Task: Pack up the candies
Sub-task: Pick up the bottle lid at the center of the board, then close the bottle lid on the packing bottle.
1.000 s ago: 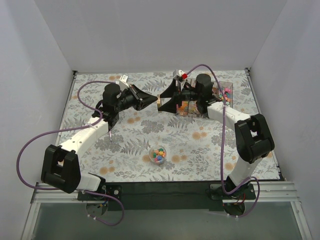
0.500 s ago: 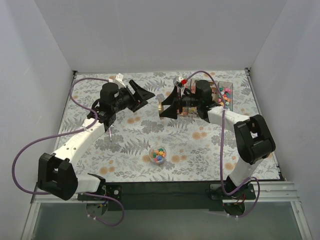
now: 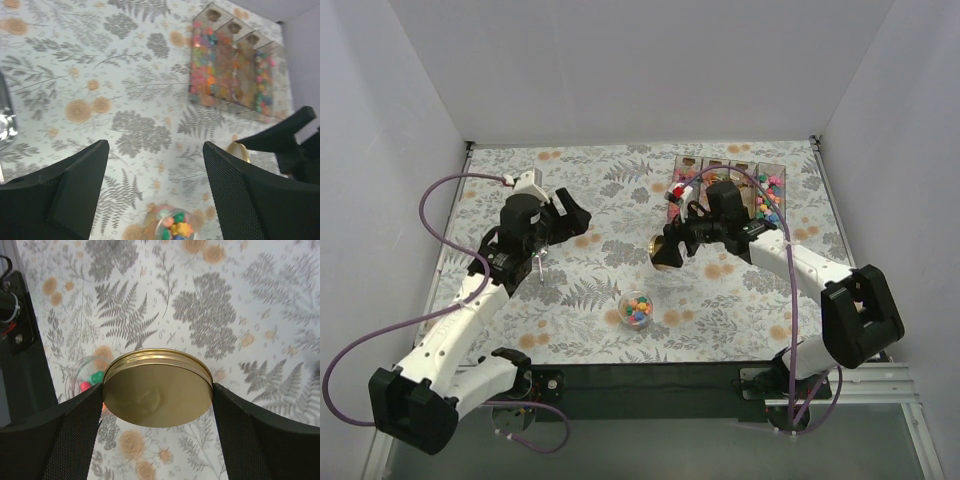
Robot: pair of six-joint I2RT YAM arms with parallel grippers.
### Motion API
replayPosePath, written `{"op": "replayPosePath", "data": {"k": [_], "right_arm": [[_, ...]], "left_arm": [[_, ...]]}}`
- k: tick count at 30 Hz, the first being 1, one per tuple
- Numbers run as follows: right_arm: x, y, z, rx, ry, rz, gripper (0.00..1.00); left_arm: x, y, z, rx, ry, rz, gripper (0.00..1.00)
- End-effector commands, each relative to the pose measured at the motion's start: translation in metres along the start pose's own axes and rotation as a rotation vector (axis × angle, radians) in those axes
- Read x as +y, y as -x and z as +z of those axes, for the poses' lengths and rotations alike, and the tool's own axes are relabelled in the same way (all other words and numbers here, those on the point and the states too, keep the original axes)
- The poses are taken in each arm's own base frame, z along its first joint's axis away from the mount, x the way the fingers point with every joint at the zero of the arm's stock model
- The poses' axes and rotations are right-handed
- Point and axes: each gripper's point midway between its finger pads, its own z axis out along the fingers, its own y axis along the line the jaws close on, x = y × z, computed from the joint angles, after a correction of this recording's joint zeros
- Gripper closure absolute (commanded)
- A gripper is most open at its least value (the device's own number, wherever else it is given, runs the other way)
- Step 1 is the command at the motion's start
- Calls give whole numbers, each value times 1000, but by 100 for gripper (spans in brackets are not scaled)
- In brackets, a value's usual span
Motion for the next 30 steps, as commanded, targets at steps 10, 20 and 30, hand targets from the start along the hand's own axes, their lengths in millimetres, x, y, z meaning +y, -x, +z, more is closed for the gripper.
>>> {"op": "replayPosePath", "data": {"k": [10, 20, 30], "right_arm": [[43, -51, -11, 538, -215, 41, 36], [73, -72, 20, 793, -256, -6, 35], [84, -74, 40, 885, -297, -60, 35]], "left_arm": [[92, -16, -23, -104, 315, 242, 12], [107, -12, -50, -236, 343, 183, 2], [109, 3, -72, -392, 321, 154, 2]]}}
